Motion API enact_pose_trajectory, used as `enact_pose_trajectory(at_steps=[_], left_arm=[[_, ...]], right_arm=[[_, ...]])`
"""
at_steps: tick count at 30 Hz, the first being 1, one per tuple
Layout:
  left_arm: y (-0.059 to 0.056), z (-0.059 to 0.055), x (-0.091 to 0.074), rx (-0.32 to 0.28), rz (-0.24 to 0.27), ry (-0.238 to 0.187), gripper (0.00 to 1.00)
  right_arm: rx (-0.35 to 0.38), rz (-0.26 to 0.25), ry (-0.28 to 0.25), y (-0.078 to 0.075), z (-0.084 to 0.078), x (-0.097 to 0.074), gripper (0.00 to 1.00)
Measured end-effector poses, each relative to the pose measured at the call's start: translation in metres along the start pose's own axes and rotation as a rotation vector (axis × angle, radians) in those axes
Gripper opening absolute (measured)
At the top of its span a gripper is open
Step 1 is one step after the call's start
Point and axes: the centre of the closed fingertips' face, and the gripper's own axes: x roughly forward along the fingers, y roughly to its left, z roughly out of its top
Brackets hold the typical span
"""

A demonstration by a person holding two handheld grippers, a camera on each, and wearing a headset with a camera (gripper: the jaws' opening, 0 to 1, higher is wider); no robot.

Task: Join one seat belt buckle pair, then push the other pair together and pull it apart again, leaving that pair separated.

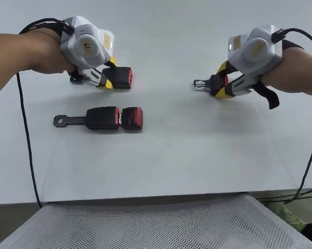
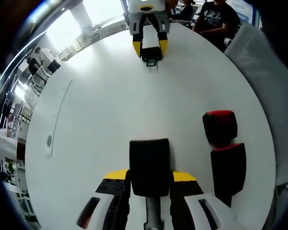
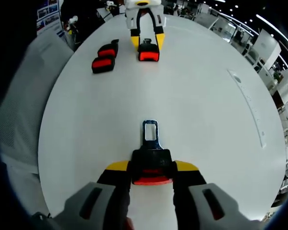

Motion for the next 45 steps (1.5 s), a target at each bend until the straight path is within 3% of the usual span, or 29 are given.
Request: enact_pose_trajectory(at_steps=[5, 13, 21, 26, 32, 35, 40, 45], left_arm=[[0.000, -0.003, 0.005, 0.032, 0.009, 0.021, 0.32], [0.002, -0.006, 0.007, 0.023, 0.018, 0.015, 0.32], [0.002, -0.006, 0.008, 0.022, 0.024, 0.021, 0.32], [0.001, -0.005, 0.007, 0.018, 0.028, 0.023, 0.32], [0.001, -0.006, 0.007, 0.005, 0.031, 0.023, 0.32], [0.000, -0.005, 0.006, 0.003, 0.034, 0.025, 0.32], [0.000, -0.005, 0.005, 0.004, 0.035, 0.028, 0.32], [0.000, -0.005, 0.006, 0.002, 0.035, 0.030, 0.32]], right_arm=[[-0.004, 0.008, 0.000, 0.001, -0.001, 0.001, 0.34], [0.036, 0.008, -0.015, 0.000, 0.001, 0.001, 0.33], [0.055, -0.023, -0.030, -0.002, 0.021, 0.009, 0.33], [0.059, -0.038, -0.066, -0.002, 0.044, 0.019, 0.33], [0.075, -0.044, -0.135, 0.002, 0.084, 0.038, 0.33], [0.083, -0.052, -0.153, -0.004, 0.104, 0.049, 0.33], [0.060, -0.059, -0.141, -0.002, 0.129, 0.060, 0.33], [0.028, -0.048, -0.123, 0.005, 0.144, 0.065, 0.33]])
